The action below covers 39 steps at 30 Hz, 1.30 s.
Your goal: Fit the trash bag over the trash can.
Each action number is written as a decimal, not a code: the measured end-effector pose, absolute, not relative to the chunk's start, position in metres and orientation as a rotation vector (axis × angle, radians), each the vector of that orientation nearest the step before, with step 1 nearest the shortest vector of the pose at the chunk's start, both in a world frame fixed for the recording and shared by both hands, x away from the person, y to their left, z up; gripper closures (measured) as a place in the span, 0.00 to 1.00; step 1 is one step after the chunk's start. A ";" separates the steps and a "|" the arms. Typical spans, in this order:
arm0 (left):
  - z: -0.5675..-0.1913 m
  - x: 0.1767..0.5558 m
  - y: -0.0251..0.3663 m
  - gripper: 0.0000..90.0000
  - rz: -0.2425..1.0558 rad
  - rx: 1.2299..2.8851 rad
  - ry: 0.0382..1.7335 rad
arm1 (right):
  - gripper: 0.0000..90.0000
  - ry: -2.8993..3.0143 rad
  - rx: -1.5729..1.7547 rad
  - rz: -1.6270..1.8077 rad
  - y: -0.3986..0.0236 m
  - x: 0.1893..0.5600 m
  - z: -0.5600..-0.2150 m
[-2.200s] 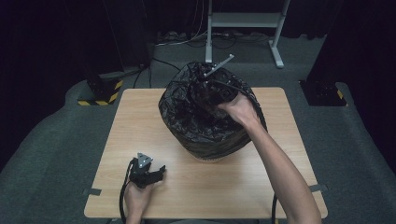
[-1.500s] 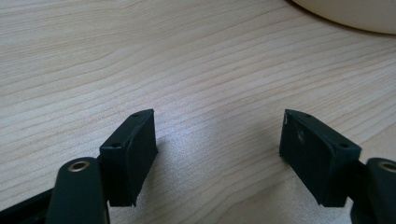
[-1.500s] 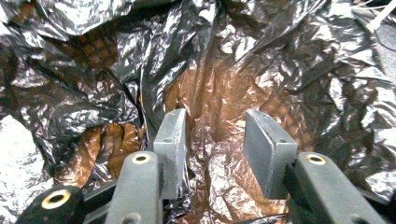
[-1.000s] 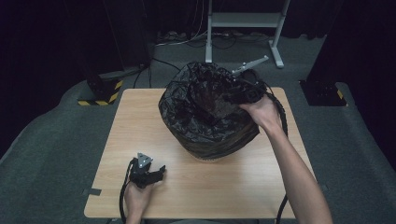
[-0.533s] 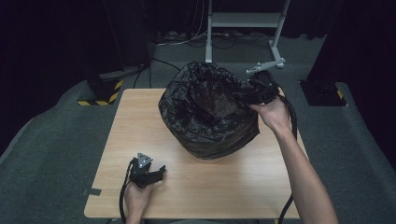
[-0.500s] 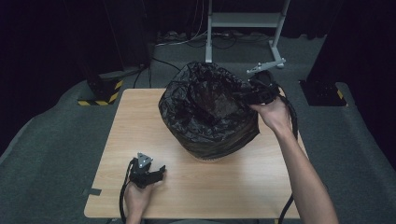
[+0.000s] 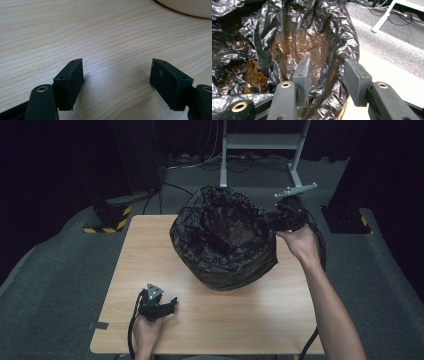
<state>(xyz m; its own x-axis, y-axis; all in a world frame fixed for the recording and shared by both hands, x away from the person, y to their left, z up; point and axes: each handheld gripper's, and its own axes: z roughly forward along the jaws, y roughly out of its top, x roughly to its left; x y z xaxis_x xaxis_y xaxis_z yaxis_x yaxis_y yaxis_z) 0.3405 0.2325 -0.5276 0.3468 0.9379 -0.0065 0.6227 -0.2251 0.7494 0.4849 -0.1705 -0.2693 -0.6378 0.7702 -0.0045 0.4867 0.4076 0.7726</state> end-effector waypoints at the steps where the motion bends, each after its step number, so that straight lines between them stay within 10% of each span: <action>1: -0.528 0.340 0.232 0.30 0.605 1.946 1.359 | 0.63 2.301 1.090 1.095 -0.172 0.485 -0.270; 39: -0.528 0.341 0.233 0.30 0.606 1.947 1.359 | 0.63 2.197 1.112 1.184 -0.214 0.460 -0.271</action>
